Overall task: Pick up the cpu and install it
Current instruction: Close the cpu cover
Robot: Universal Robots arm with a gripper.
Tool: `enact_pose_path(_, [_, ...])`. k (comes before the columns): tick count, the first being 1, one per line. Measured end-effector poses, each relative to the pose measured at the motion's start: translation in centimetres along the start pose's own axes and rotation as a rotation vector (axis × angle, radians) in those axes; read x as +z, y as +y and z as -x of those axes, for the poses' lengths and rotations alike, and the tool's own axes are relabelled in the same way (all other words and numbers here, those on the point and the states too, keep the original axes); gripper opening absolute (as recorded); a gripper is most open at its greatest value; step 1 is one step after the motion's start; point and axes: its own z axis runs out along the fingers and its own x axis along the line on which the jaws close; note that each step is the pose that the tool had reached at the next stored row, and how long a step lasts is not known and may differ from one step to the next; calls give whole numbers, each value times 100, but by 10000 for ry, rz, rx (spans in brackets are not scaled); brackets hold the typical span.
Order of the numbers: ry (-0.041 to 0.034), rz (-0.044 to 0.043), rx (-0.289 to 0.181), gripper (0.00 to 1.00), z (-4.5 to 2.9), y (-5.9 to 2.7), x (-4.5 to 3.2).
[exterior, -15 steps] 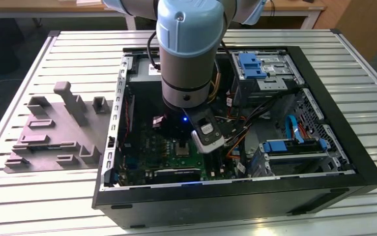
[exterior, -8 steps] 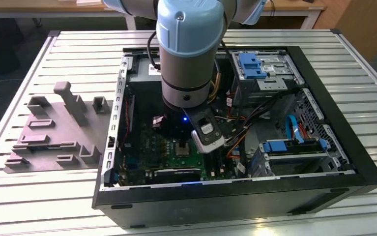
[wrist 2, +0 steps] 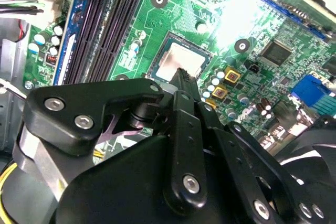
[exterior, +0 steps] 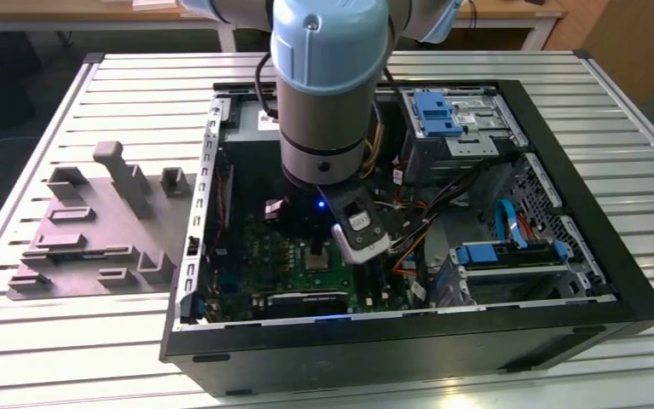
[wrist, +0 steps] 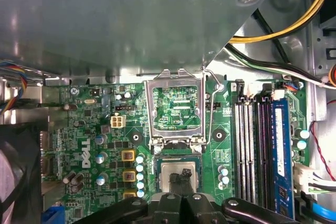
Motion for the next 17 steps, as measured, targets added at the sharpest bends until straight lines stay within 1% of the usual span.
enact_pose_path(11, [0,0,0,11,-4,10,-182])
enact_pose_path(13, [-2,-37,0,11,-4,12,-194])
enact_pose_path(17, [-2,-41,0,11,-5,15,-253])
